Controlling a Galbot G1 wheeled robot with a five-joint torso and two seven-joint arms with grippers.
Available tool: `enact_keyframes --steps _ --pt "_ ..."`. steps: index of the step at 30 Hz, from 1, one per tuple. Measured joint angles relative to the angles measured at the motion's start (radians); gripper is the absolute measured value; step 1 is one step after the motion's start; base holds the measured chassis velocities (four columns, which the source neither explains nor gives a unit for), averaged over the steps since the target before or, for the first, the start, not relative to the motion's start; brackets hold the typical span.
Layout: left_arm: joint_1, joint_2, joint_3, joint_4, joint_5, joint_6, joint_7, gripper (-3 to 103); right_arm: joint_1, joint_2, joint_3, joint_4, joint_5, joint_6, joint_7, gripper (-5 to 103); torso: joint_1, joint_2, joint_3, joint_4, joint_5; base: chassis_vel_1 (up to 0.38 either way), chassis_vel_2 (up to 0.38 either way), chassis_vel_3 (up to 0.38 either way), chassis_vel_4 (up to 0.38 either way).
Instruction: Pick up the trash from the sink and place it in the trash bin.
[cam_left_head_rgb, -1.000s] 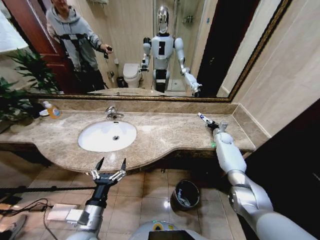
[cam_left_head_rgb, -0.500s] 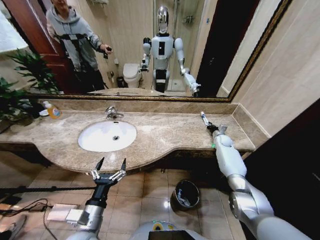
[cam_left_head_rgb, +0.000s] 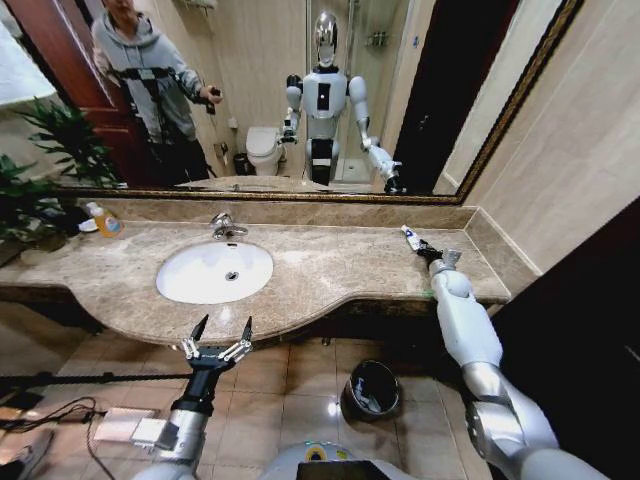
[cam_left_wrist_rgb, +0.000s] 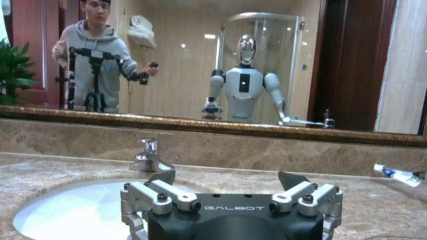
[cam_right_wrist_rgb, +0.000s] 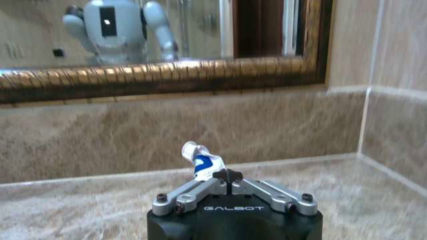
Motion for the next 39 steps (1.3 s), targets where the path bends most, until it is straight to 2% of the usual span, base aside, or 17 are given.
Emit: enact_keyframes --steps 2,7,10,12,17,20,23,25,28,30,31,33,34,37,39 --pt "0.000 0.000 0.000 0.000 0.000 0.000 0.000 100 -0.003 -0.001 0.001 0.004 0.000 0.000 0.000 0 0.000 0.000 0.000 0.0000 -0.0001 0.000 0.000 0.000 0.000" --pt "0.000 0.000 0.000 0.000 0.000 0.000 0.000 100 -0.115 -0.040 0.023 0.178 0.042 -0.034 0.007 0 0.000 0.000 0.000 0.0001 -0.0007 0.000 0.000 0.000 0.000" --pt "0.000 0.000 0.000 0.000 0.000 0.000 0.000 100 -0.272 -0.065 0.053 0.350 0.087 -0.056 0.014 0 0.000 0.000 0.000 -0.0007 0.0001 0.000 0.000 0.000 0.000" --pt "0.000 0.000 0.000 0.000 0.000 0.000 0.000 100 -0.298 -0.066 0.055 0.380 0.092 -0.058 0.014 0 0.000 0.000 0.000 -0.0006 -0.0001 0.000 0.000 0.000 0.000" --pt "0.000 0.000 0.000 0.000 0.000 0.000 0.000 100 -0.447 -0.062 0.123 0.557 0.111 -0.072 0.018 0 0.000 0.000 0.000 0.0002 -0.0005 0.000 0.000 0.000 0.000" --pt "0.000 0.000 0.000 0.000 0.000 0.000 0.000 100 -0.519 -0.053 0.171 0.630 0.121 -0.073 0.018 0 0.000 0.000 0.000 0.0001 -0.0001 0.000 0.000 0.000 0.000" --pt "0.000 0.000 0.000 0.000 0.000 0.000 0.000 100 -0.670 -0.026 0.248 0.743 0.136 -0.067 0.008 0 0.000 0.000 0.000 -0.0001 0.0000 0.000 0.000 0.000 0.000" --pt "0.000 0.000 0.000 0.000 0.000 0.000 0.000 100 -0.703 -0.017 0.257 0.764 0.141 -0.058 0.001 0 0.000 0.000 0.000 -0.0005 -0.0004 0.000 0.000 0.000 0.000" --pt "0.000 0.000 0.000 0.000 0.000 0.000 0.000 100 -0.819 0.019 0.265 0.806 0.171 0.025 -0.071 0 0.000 0.000 0.000 0.0004 0.0004 0.000 0.000 0.000 0.000" --pt "0.000 0.000 0.000 0.000 0.000 0.000 0.000 100 -0.887 0.041 0.286 0.822 0.179 0.072 -0.113 0 0.000 0.000 0.000 0.0002 -0.0006 0.000 0.000 0.000 0.000" --pt "0.000 0.000 0.000 0.000 0.000 0.000 0.000 100 -0.887 0.041 0.286 0.822 0.179 0.072 -0.113 0 0.000 0.000 0.000 0.0002 -0.0006 0.000 0.000 0.000 0.000" --pt "0.000 0.000 0.000 0.000 0.000 0.000 0.000 100 -1.004 0.084 0.315 0.839 0.182 0.158 -0.175 0 0.000 0.000 0.000 0.0000 -0.0001 0.000 0.000 0.000 0.000" --pt "0.000 0.000 0.000 0.000 0.000 0.000 0.000 100 -1.004 0.084 0.315 0.839 0.182 0.158 -0.175 0 0.000 0.000 0.000 0.0000 -0.0001 0.000 0.000 0.000 0.000" --pt "0.000 0.000 0.000 0.000 0.000 0.000 0.000 100 -1.147 0.159 0.317 0.825 0.124 0.272 -0.190 0 0.000 0.000 0.000 -0.0004 -0.0001 0.000 0.000 0.000 0.000" --pt "0.000 0.000 0.000 0.000 0.000 0.000 0.000 100 -1.166 0.175 0.313 0.813 0.097 0.295 -0.190 0 0.000 0.000 0.000 -0.0003 -0.0003 0.000 0.000 0.000 0.000"
